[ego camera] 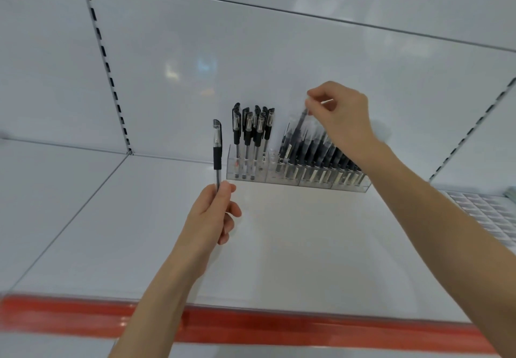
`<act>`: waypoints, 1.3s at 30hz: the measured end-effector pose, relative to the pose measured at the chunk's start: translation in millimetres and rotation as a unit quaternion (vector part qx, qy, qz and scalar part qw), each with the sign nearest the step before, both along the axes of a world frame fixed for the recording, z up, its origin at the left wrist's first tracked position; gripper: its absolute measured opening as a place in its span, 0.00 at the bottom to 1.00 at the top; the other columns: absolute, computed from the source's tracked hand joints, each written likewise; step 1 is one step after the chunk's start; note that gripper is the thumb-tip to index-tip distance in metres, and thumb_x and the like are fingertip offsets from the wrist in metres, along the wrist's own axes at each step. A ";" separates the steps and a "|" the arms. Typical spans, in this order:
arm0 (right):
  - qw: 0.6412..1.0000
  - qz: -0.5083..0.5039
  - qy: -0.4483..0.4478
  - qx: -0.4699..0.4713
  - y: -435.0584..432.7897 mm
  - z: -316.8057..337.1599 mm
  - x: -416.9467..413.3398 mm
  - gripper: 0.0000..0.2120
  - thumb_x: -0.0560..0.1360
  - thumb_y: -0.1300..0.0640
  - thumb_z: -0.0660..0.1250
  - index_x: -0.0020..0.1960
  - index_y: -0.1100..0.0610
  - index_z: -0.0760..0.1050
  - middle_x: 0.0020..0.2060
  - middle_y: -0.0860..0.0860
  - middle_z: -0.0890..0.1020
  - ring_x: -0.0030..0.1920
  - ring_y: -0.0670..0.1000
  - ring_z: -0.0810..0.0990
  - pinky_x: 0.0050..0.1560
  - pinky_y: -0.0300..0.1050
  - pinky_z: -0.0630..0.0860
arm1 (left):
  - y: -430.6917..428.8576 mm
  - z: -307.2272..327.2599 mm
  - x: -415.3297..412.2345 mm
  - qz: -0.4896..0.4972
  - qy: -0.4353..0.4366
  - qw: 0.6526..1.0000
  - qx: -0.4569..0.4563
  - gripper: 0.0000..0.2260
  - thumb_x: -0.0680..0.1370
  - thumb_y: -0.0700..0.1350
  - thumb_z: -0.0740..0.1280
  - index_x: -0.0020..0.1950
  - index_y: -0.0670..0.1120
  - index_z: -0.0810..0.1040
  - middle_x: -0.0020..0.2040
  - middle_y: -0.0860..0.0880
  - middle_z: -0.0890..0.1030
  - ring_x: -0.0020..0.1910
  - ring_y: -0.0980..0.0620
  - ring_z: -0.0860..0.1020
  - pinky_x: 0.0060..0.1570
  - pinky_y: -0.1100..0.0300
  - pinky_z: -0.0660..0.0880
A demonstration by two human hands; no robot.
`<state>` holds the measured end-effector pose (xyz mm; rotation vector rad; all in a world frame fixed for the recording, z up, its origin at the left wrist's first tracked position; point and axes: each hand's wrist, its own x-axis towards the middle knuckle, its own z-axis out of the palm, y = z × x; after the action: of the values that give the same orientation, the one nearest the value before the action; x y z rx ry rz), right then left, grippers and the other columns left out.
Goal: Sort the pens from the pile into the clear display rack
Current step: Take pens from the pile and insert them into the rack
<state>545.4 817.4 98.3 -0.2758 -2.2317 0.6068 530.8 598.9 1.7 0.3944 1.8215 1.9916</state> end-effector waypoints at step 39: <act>0.988 0.061 0.028 -0.136 -22.4 4.3 6.3 0.07 0.73 0.61 0.66 0.50 0.53 0.74 0.41 0.50 0.82 0.43 0.49 0.83 0.50 0.47 0.80 | -5.1 -32.1 -17.3 -0.096 0.353 0.828 -0.426 0.32 0.76 0.63 0.53 0.74 0.46 0.58 0.71 0.46 0.66 0.70 0.47 0.64 0.65 0.58 0.60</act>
<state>551.7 794.9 102.6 -0.2574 -2.1211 0.9767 513.5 593.8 -30.4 1.0378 2.7224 0.7329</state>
